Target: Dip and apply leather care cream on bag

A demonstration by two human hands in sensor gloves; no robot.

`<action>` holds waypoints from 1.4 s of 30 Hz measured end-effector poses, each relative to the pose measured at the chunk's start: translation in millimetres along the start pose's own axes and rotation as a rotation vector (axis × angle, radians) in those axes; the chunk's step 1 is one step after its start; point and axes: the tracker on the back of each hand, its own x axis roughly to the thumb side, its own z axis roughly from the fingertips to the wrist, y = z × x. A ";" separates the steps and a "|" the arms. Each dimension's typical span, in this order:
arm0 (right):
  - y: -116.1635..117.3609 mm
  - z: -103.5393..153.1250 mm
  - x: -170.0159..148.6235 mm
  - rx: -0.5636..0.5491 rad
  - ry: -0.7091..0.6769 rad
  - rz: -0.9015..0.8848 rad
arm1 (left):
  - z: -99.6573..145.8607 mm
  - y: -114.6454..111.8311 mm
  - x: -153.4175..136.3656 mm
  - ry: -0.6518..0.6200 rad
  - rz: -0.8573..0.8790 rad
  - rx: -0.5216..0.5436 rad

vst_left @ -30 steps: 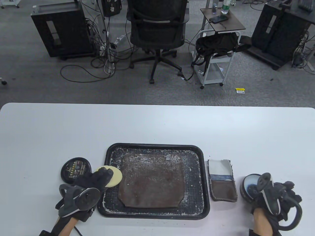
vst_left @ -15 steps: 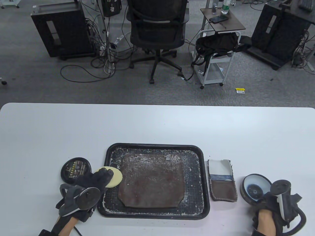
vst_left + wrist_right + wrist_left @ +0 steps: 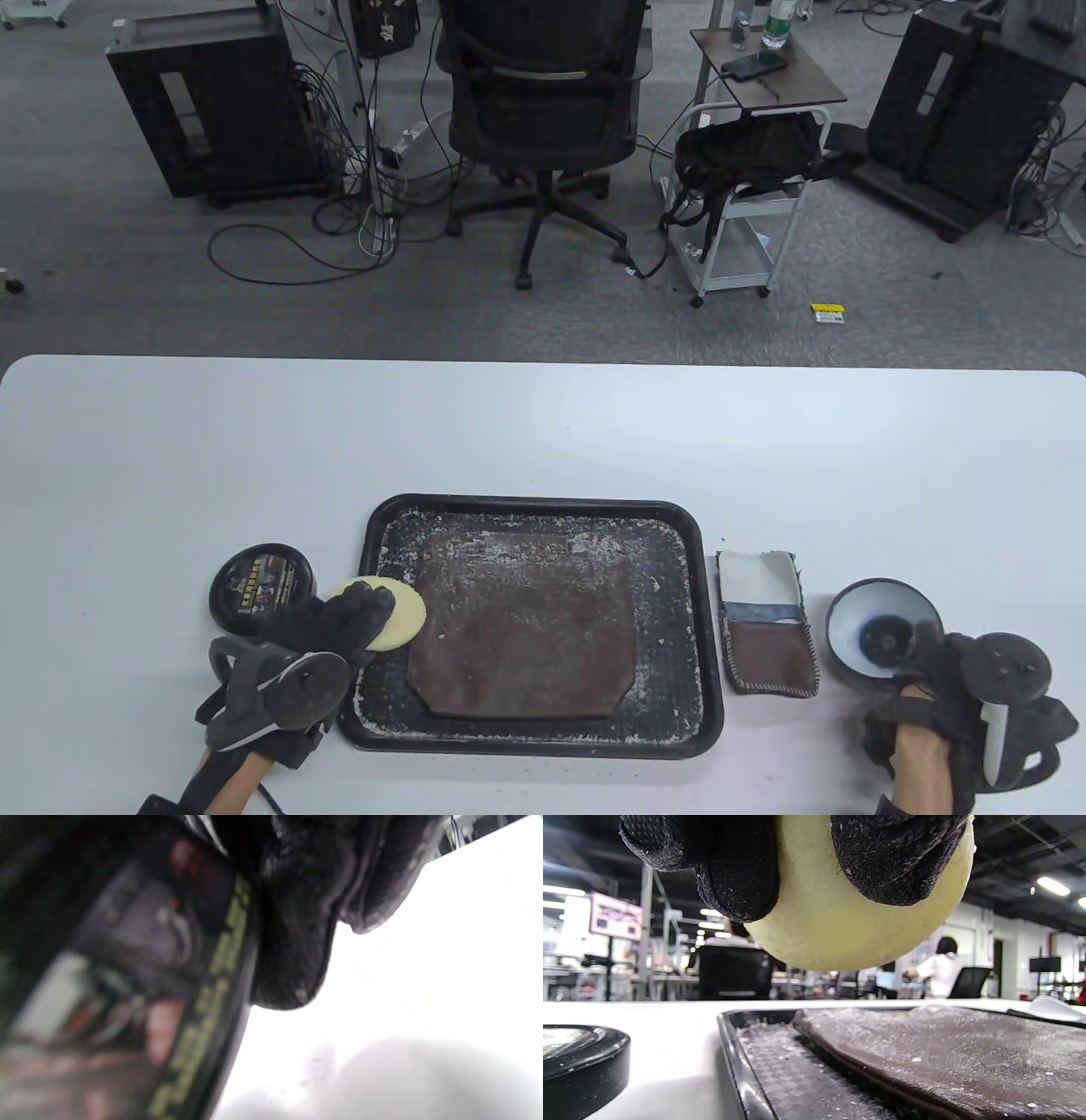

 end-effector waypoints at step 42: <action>104.4 208.9 199.9 0.429 -0.699 -0.521 | 2.0 -0.3 43.9 -0.128 0.210 0.194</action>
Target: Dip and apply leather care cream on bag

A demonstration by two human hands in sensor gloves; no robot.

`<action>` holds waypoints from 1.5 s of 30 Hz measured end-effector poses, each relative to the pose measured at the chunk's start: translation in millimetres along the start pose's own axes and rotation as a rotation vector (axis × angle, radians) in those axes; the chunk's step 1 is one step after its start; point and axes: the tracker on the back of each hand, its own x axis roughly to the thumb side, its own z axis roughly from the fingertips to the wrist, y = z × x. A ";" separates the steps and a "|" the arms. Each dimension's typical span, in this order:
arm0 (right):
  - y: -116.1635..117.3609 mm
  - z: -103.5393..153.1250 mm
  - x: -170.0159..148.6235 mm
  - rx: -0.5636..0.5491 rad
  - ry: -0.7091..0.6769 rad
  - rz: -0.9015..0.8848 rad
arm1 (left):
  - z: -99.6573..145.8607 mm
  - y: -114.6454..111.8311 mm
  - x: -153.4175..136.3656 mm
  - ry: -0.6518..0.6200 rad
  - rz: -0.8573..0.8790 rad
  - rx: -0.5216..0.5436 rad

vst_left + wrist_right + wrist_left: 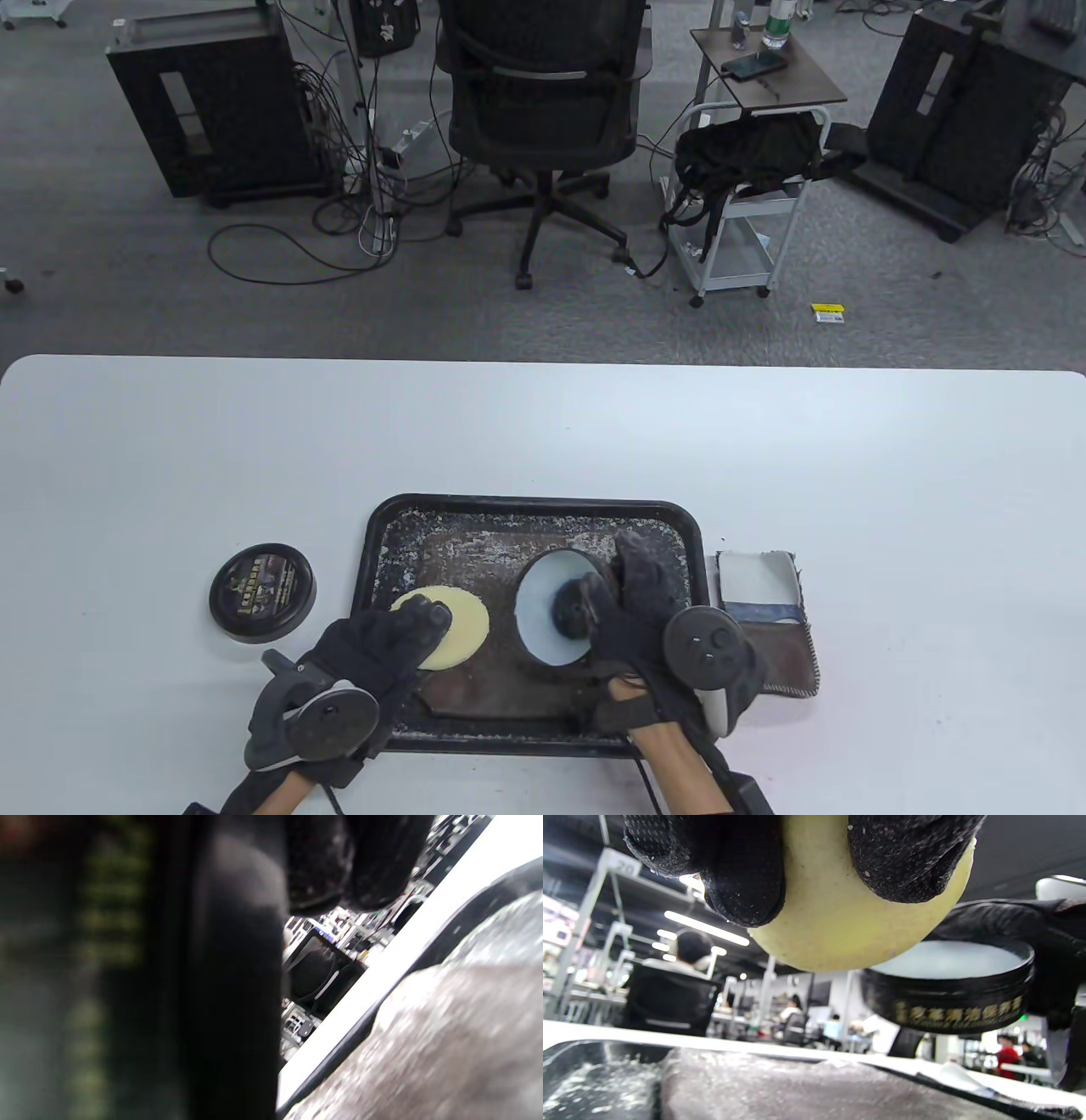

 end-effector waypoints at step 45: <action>74.6 32.4 26.7 0.224 -0.046 -0.043 | -9.0 -28.8 24.2 0.022 -0.047 -0.161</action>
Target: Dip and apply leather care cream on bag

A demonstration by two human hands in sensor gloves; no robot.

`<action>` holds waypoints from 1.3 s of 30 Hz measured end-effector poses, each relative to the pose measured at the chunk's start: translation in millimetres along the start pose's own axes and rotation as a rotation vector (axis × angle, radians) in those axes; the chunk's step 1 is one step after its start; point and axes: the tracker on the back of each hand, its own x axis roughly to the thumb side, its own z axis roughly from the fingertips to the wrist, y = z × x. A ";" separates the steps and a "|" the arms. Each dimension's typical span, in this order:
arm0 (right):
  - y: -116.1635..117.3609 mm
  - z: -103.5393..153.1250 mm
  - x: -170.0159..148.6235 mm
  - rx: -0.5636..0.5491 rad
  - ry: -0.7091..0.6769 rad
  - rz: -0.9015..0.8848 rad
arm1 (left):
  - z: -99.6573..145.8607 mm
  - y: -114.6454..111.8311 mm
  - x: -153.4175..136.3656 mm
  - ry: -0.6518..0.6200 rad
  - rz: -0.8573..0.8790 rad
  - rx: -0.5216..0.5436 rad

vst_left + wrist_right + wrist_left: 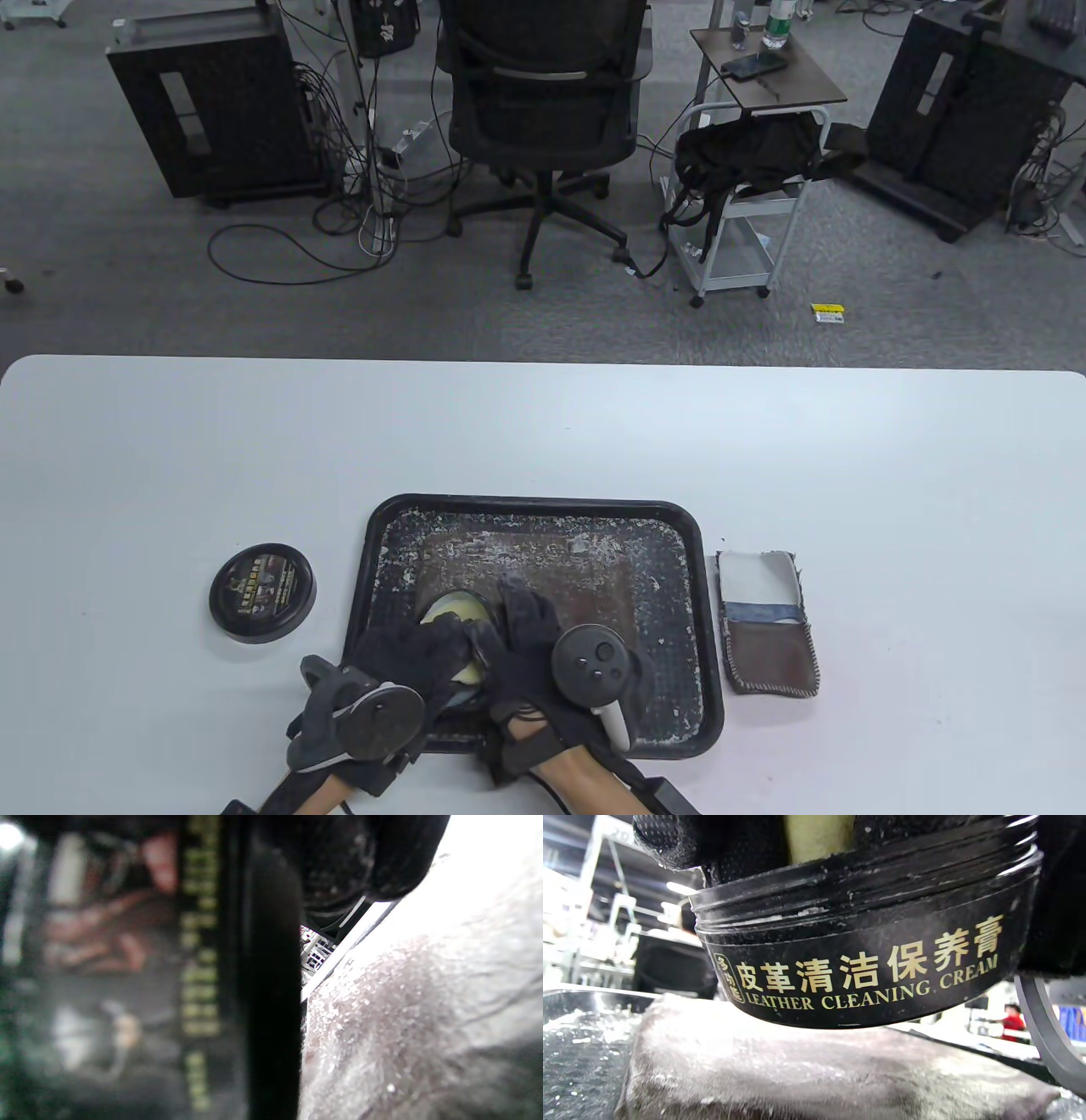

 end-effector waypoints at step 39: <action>8.1 2.6 -0.3 0.097 0.052 0.055 | -6.7 -15.1 15.4 0.078 -0.224 -0.103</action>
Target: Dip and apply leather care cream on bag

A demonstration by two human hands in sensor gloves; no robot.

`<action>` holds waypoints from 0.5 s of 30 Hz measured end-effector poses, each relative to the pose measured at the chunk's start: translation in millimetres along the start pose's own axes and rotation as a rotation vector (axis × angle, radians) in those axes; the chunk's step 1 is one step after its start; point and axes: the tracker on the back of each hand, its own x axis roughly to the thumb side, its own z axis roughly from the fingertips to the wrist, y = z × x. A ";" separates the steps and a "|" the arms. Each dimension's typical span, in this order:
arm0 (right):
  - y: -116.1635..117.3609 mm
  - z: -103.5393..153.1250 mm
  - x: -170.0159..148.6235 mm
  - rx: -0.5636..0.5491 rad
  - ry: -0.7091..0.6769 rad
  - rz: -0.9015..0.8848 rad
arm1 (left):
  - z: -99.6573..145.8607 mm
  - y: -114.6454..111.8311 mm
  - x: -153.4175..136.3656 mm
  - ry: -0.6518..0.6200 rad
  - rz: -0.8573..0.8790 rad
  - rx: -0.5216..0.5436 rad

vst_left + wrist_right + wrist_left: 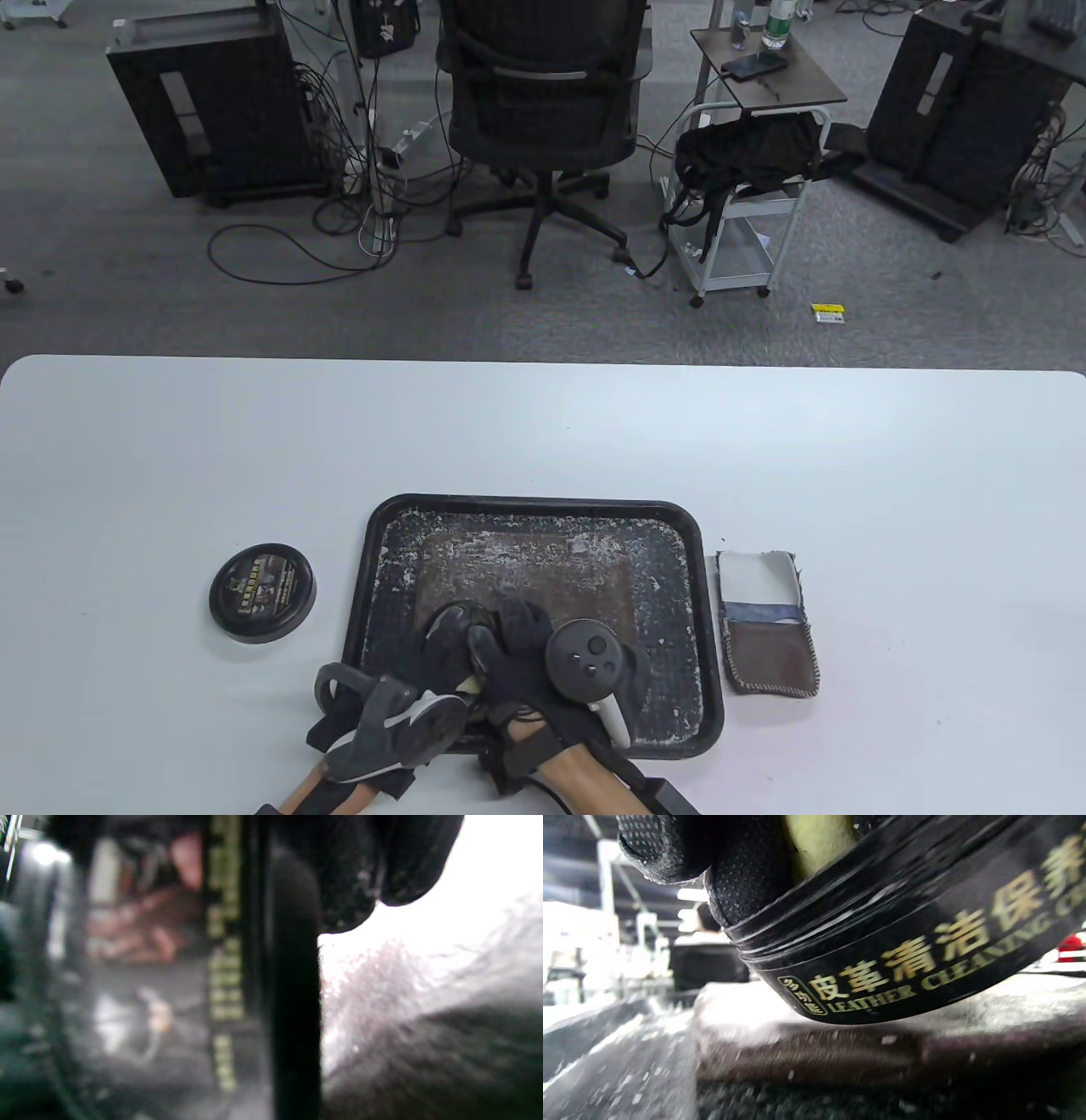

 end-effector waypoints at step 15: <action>-2.2 -0.8 -6.7 -0.014 -0.003 -0.063 | 5.2 -3.0 -15.5 -0.166 0.244 -0.010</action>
